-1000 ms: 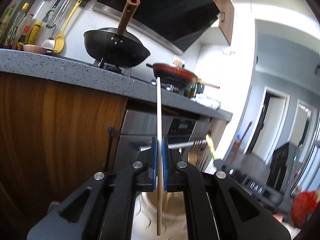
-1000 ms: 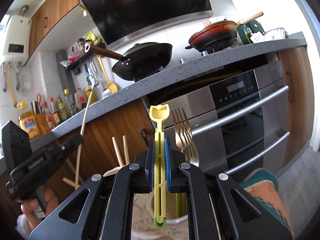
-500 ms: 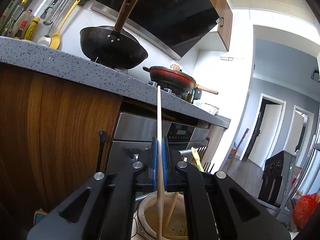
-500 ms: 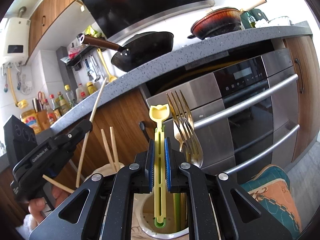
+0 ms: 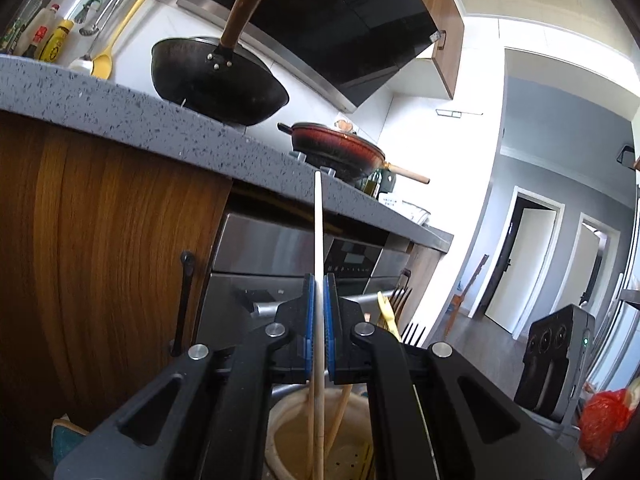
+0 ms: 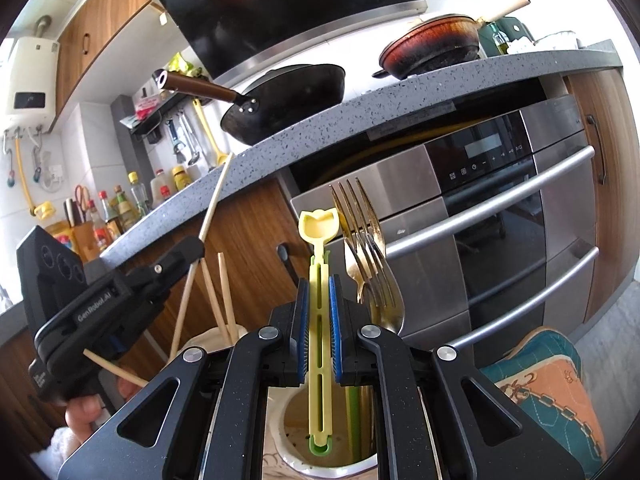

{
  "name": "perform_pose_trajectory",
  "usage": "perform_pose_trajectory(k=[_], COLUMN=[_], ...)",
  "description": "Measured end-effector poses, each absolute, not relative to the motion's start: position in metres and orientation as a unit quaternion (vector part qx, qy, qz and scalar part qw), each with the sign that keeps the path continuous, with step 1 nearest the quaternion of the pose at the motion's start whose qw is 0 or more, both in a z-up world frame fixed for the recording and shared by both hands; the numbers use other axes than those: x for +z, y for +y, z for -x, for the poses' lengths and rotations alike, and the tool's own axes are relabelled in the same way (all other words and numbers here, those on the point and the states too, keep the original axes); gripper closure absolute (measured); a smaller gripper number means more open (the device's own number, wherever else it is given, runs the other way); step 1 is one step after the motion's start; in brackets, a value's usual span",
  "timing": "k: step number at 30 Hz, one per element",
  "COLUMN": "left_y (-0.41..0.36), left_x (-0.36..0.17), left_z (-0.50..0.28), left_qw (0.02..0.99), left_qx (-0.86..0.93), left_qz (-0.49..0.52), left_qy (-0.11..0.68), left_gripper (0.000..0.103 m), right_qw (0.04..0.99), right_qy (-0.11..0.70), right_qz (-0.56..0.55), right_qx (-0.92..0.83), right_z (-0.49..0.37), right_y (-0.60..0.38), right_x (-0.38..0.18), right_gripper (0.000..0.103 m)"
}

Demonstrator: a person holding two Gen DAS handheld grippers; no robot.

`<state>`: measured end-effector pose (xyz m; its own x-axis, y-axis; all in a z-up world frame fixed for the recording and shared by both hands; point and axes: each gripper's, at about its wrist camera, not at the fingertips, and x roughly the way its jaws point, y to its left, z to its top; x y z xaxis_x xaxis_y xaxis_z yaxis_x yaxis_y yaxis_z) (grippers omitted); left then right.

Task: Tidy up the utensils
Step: 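Lift the chopstick and yellow utensil and carry both over the holder, then lower the chopstick and yellow utensil into the holder cups, then open both tools to release the utensils and pull back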

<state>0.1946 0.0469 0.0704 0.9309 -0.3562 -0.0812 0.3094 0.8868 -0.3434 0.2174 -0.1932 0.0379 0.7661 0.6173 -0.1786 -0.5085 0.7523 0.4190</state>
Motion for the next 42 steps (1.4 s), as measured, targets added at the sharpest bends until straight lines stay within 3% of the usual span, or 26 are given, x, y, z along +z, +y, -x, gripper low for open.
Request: perform_pose_trajectory(k=[25, 42], left_y=[0.052, 0.060], left_x=[0.058, 0.054], left_z=[-0.164, -0.155], left_qw=[0.968, 0.967], left_qx=[-0.192, -0.188], left_qz=[0.110, 0.116], left_qy=[0.120, 0.125], left_gripper=[0.099, 0.097], right_qw=[0.952, 0.950], right_qy=[0.111, 0.104], right_qz=[-0.102, -0.112], right_qx=[0.268, 0.272], right_z=[-0.209, -0.194], right_y=[-0.184, -0.197], right_x=[0.028, 0.020], right_gripper=[0.093, 0.092])
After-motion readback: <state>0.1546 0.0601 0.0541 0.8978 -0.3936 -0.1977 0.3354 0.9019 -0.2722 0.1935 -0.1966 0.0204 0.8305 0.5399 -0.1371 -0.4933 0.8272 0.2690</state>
